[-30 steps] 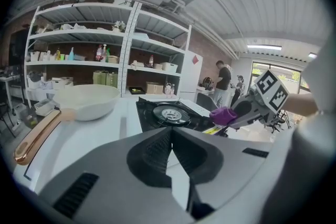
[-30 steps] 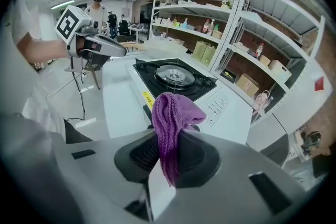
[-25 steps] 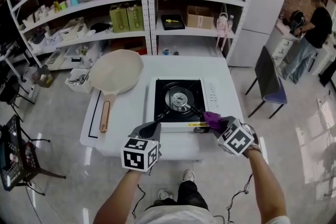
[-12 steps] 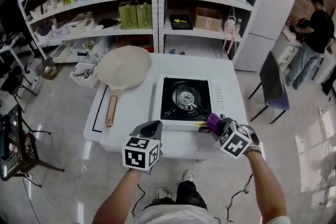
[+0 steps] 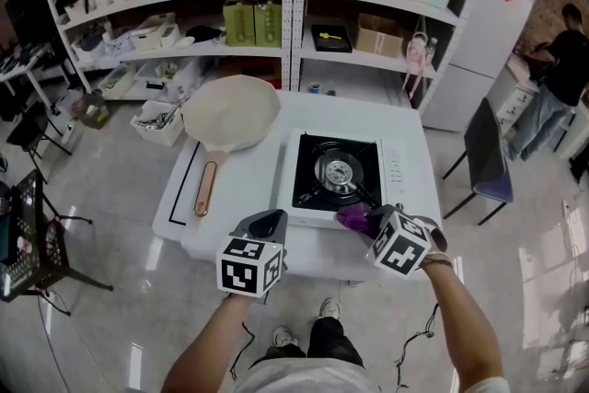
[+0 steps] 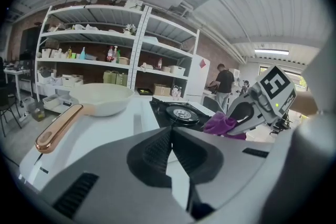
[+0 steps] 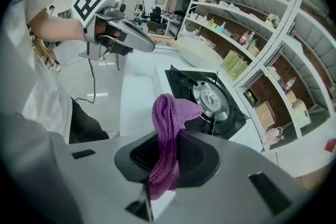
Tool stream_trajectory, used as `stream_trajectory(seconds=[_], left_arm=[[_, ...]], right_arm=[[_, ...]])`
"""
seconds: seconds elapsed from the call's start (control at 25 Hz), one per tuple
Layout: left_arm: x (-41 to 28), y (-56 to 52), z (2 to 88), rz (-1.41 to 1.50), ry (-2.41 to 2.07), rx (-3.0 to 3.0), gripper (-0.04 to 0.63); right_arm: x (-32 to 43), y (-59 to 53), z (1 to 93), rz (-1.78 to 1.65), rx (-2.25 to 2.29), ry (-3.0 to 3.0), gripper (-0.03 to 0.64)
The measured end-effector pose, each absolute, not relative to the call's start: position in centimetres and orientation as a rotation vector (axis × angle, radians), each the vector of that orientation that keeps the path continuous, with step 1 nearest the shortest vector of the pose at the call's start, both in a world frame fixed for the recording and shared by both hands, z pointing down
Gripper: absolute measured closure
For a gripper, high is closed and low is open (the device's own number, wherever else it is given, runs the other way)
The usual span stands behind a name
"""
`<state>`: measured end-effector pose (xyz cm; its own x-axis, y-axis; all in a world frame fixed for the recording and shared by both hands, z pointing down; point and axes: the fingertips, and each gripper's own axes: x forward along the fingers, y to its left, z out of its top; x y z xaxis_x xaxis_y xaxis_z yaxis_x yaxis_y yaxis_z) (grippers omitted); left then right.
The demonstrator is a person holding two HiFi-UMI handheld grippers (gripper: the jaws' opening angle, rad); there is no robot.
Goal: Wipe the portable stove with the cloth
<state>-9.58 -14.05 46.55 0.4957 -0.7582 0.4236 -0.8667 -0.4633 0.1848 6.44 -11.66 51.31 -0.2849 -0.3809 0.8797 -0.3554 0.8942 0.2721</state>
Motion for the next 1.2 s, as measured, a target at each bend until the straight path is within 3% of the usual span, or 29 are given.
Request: stream_trajectory(seconds=[1.2], left_arm=[[-15.3, -15.4, 47.0, 0.349, -1.573, 2.182, 0.591]], right_arm=[[-9.1, -13.9, 51.0, -0.054, 0.143, -2.096, 0.551]])
